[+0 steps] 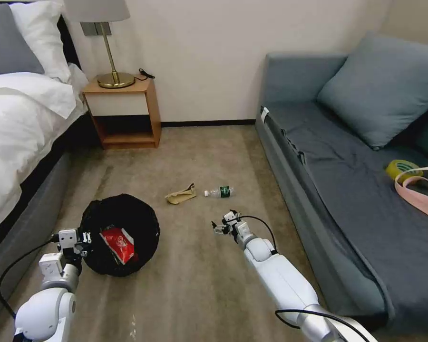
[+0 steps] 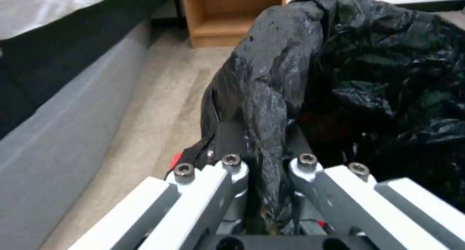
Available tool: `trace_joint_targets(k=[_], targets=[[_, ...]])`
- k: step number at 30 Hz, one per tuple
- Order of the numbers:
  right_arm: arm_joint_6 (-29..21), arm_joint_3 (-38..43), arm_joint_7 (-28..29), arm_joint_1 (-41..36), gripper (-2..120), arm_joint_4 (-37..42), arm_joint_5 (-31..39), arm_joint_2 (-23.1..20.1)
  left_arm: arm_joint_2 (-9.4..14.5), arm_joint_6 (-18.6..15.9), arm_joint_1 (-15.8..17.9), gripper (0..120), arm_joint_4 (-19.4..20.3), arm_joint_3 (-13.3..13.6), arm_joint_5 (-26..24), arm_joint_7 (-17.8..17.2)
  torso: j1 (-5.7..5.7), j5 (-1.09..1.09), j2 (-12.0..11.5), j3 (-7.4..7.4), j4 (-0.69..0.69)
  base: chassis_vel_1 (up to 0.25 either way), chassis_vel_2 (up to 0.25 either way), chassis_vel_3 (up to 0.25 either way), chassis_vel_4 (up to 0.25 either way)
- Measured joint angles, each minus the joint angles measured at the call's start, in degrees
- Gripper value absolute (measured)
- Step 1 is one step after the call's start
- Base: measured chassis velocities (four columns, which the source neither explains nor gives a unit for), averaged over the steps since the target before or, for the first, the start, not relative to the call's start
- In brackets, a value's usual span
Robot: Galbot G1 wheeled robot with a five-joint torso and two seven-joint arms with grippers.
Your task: Pick up the trash bin, then pick up the garbage on the floor and place it into the trash bin.
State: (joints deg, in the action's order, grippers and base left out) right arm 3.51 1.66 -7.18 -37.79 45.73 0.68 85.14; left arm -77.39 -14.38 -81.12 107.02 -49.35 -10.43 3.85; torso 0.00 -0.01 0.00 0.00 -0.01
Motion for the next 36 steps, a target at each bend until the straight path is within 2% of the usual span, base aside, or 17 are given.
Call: trace_joint_targets(k=[16,36], targets=[[0.44,-0.71,-0.03,0.01,100,0.21,-0.8,0.18,0.17,0.31,-0.36,4,-0.25,-0.15,0.33,0.0,0.0,0.01,0.0,-0.01,0.02,-0.183,0.169,0.176,-0.168],[2.41,-5.14,-1.98,-4.4,100,10.08,-4.59,-4.26,-0.16,0.22,-1.46,4,1.18,-0.87,0.66,0.0,0.0,0.0,0.0,0.0,0.01,-0.193,0.201,0.197,-0.198]])
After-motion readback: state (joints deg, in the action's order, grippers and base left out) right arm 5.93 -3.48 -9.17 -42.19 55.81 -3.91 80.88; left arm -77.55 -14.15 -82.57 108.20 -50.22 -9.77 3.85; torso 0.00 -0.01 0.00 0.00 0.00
